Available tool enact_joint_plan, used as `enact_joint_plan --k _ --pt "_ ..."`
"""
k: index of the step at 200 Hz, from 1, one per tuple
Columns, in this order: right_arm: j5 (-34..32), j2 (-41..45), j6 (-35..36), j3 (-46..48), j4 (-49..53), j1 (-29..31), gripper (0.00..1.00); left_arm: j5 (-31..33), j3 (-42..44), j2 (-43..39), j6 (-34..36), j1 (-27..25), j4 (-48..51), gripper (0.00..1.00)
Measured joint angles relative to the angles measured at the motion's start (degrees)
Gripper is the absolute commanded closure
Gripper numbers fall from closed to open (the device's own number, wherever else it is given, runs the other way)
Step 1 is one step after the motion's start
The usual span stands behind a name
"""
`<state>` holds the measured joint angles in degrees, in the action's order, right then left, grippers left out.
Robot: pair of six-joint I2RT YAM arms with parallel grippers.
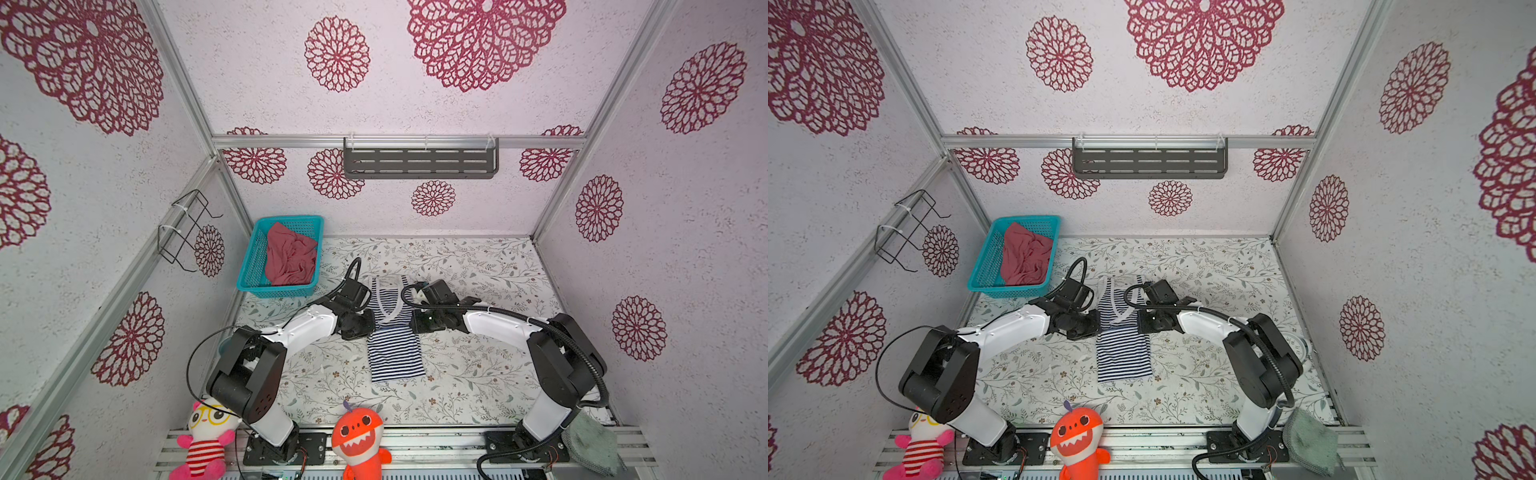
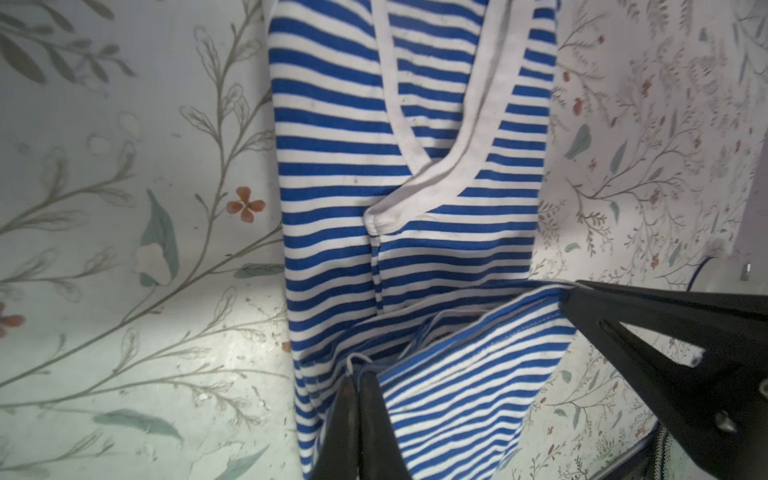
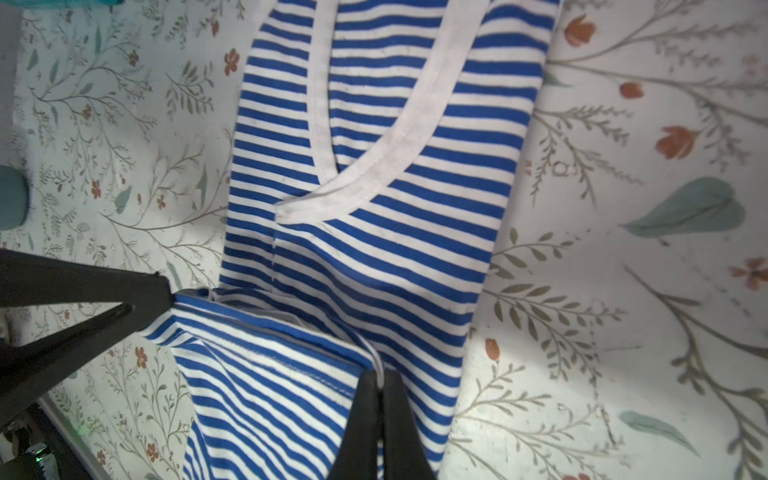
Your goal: Fold and stack the tank tops
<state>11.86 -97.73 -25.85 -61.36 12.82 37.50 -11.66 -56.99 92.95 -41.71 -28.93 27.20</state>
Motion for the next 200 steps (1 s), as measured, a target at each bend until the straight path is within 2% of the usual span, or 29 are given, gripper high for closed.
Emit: enact_joint_plan --k 43,119,128,136,148,156,164,178,200 --pt "-1.5 -1.4 2.1 -3.4 0.8 -0.7 1.0 0.8 -1.6 1.7 0.6 1.9 -1.0 1.0" --pt "-2.3 -10.3 5.5 -9.5 -0.2 -3.3 1.0 1.3 -8.4 11.8 1.8 5.2 -6.1 1.0" --pt "-3.0 -10.8 5.8 -9.6 -1.0 -3.5 0.95 1.2 -9.1 12.7 1.9 5.6 -6.9 1.0" --pt "-3.7 -11.1 6.2 -9.6 -1.8 -3.7 0.85 1.1 -9.9 13.6 2.1 6.0 -7.5 0.9" --pt "-4.9 -11.5 6.7 -9.5 -3.4 -3.8 0.64 1.1 -11.0 15.0 2.9 6.6 -8.4 0.68" --pt "-6.0 -11.5 7.3 -9.5 -4.3 -3.9 0.52 1.5 -11.8 15.6 3.1 7.1 -8.7 0.6" --pt "-6.8 -11.5 8.0 -9.5 -4.9 -4.1 0.46 2.0 -12.2 15.8 3.6 7.5 -8.6 0.54" --pt "-8.1 -11.1 8.4 -9.5 -5.2 -4.3 0.47 3.7 -13.0 15.1 4.7 8.0 -7.3 0.51" --pt "-8.4 -8.9 8.2 -8.6 -5.0 -4.3 0.65 6.4 -13.0 10.6 5.4 8.3 -4.2 0.54"
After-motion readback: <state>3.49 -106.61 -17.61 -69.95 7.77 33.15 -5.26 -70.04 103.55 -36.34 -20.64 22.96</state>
